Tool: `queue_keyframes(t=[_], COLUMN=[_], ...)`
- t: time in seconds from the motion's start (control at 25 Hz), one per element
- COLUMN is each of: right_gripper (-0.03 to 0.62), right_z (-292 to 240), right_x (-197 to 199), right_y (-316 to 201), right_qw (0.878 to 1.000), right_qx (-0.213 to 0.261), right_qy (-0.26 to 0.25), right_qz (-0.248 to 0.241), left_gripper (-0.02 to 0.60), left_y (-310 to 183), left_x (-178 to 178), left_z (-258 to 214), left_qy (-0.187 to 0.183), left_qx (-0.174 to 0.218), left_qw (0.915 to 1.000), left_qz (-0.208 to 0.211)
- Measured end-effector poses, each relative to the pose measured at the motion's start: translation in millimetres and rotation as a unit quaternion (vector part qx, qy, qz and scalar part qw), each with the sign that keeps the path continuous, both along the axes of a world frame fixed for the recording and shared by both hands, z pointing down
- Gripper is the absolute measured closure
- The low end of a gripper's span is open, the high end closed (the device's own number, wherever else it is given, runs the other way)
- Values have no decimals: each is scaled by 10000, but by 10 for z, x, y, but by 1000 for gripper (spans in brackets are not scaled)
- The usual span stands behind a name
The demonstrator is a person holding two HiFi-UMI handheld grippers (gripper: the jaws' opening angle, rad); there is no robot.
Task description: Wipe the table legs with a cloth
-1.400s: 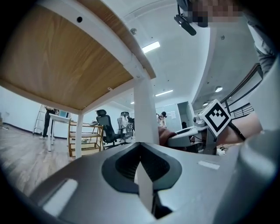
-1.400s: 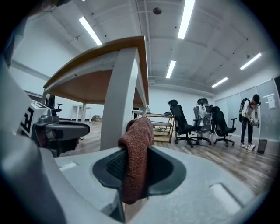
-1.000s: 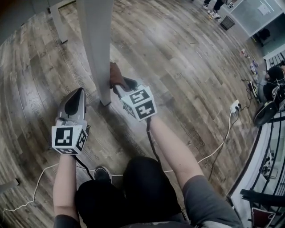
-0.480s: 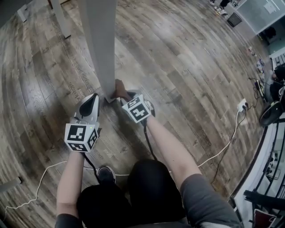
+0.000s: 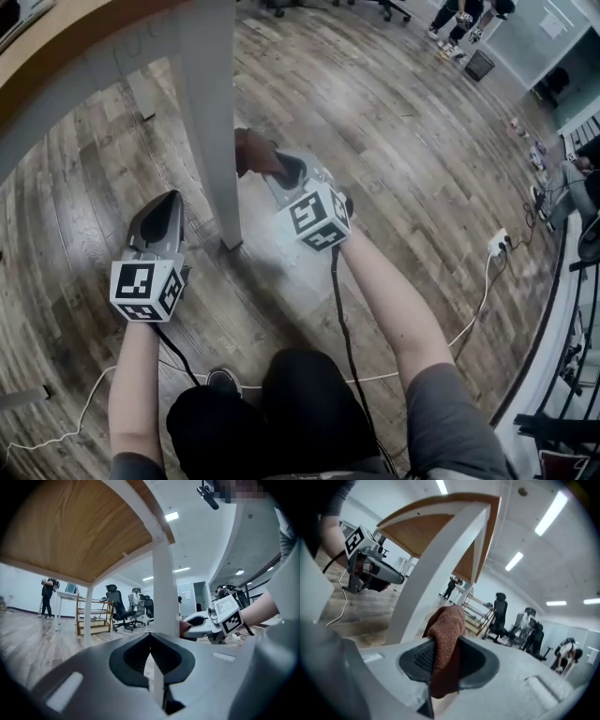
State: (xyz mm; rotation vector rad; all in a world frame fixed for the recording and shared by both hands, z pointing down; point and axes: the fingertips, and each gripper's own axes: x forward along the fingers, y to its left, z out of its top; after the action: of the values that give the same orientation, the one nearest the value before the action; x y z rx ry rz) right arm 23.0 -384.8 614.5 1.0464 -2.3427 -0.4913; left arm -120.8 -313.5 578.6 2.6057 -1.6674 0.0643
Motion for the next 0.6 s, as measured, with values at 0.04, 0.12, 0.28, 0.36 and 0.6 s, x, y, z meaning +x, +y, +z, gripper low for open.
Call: queue_keyframes(t=[0.04, 0.12, 0.28, 0.36, 0.6], right_gripper=[502, 502, 502, 502, 502], right_z=[-309, -844, -1632, -1868, -2454], right_x=[-24, -68, -190, -266, -503], right_y=[-31, -80, -170, -222, -165], right_qw=[9994, 9958, 9811, 9748, 9540], right_qx=[319, 862, 1865, 2148, 2873], right_qy=[-82, -169, 284, 319, 266], right_qz=[-101, -237, -419, -518, -814], left_gripper=[563, 562, 563, 563, 563], left_y=[-22, -47, -99, -102, -9], left_x=[-11, -10, 43, 63, 107], left_z=[-165, -471, -971, -1135, -1293], left_qy=[-40, -151, -238, -223, -114], left_qx=[125, 360, 772, 878, 1049], left_qw=[9999, 9992, 9967, 9959, 9943], left_qz=[-21, -24, 44, 67, 135])
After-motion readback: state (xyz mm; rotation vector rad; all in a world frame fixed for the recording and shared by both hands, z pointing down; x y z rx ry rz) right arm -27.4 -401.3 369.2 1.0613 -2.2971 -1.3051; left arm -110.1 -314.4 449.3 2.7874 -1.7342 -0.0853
